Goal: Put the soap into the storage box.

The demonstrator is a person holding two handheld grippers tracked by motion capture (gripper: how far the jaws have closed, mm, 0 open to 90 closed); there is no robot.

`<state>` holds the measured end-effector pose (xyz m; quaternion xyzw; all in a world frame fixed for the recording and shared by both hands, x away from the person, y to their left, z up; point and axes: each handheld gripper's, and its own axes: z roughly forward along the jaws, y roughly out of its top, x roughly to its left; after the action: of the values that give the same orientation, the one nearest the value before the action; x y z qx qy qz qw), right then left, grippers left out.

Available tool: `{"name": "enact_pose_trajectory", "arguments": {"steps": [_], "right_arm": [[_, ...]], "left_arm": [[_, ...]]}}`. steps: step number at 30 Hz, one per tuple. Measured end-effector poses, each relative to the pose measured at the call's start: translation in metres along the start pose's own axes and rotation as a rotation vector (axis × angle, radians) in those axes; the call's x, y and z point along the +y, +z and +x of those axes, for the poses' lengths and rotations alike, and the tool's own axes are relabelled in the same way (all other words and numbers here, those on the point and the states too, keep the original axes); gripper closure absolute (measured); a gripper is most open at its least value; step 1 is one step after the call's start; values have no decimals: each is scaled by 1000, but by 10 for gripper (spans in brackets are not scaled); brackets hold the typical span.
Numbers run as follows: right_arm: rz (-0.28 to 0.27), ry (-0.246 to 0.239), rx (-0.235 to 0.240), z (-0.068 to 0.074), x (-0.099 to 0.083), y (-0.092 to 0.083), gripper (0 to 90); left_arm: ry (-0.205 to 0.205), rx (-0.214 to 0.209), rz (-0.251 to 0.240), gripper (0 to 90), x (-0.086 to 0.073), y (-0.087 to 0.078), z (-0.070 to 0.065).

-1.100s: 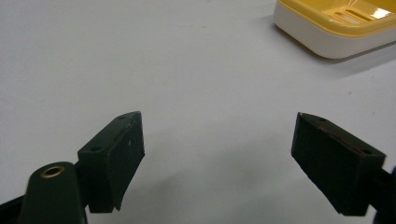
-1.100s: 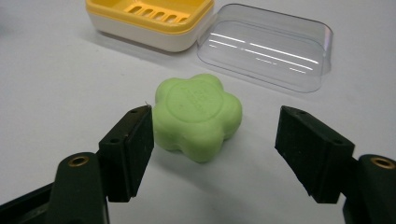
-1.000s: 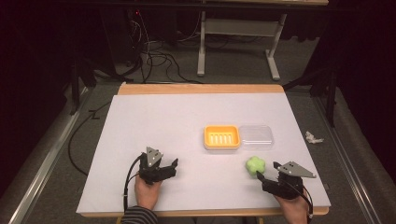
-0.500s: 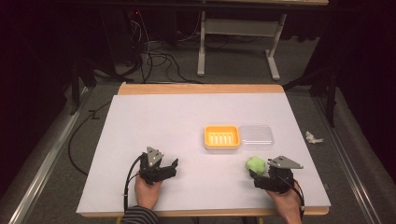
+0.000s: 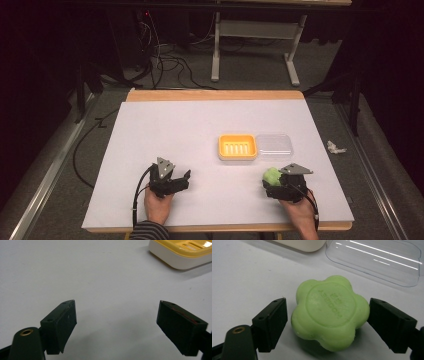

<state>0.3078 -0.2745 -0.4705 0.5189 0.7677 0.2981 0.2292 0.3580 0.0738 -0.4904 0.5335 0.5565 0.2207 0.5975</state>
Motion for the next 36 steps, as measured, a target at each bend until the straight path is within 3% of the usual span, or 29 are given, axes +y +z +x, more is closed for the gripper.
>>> {"name": "enact_pose_trajectory", "arguments": {"steps": [12,27,36], "right_arm": [[37,-2,-18,3,5,11,208],[92,-1,22,-4,12,12,261],[58,-37,51,-5,11,8,266]], "left_arm": [[0,-2,2,168,0,0,0],[-8,-1,-2,170,0,0,0],[3,1,7,171,0,1,0]]}}
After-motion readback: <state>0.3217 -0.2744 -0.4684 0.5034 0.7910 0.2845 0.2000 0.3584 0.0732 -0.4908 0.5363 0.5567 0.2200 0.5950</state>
